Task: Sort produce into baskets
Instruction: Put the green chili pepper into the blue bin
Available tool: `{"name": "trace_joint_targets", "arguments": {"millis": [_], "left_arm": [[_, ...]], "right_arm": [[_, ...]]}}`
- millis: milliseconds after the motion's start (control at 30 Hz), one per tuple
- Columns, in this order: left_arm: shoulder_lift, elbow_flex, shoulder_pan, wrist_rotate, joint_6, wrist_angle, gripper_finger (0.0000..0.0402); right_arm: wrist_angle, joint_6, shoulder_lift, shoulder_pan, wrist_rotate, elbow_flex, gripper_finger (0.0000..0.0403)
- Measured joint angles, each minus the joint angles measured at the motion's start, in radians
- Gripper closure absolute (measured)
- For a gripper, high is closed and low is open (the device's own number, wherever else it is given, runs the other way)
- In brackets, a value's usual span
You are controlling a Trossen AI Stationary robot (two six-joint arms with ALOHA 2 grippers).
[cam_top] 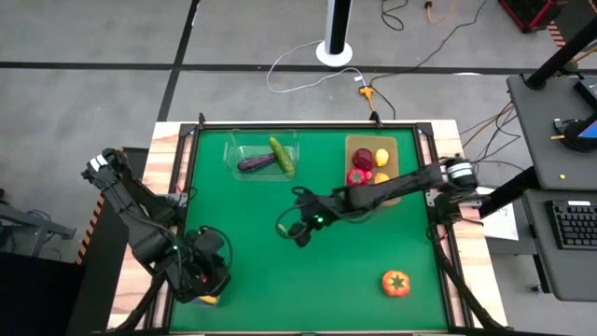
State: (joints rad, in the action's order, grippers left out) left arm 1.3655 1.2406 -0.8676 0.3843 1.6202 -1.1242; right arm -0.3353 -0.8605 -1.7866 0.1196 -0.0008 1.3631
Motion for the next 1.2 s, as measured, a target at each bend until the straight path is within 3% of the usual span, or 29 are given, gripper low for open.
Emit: {"name": "trace_joint_targets", "arguments": {"millis": [333,600,900,1067,1200], "left_arm": [[0.000,-0.005,0.021,0.128,-0.016,0.000,0.0263],[0.000,-0.010,0.025,0.142,-0.019,-0.002,0.0263],[0.000,-0.016,0.029,0.241,-0.020,-0.023,0.0263],[0.000,-0.020,0.033,0.295,-0.069,-0.023,0.0263],[0.000,-0.028,0.035,0.364,-0.130,-0.021,0.0263]], "right_arm": [[0.001,0.193,-0.277,-0.004,0.046,0.190,0.0080],[-0.094,0.226,-0.401,-0.003,0.103,0.290,0.0157],[-0.123,0.250,-0.406,-0.003,0.182,0.288,0.0294],[-0.140,0.279,-0.382,-0.008,0.172,0.284,0.0373],[-0.156,0.284,-0.319,-0.008,0.120,0.279,0.0381]]}}
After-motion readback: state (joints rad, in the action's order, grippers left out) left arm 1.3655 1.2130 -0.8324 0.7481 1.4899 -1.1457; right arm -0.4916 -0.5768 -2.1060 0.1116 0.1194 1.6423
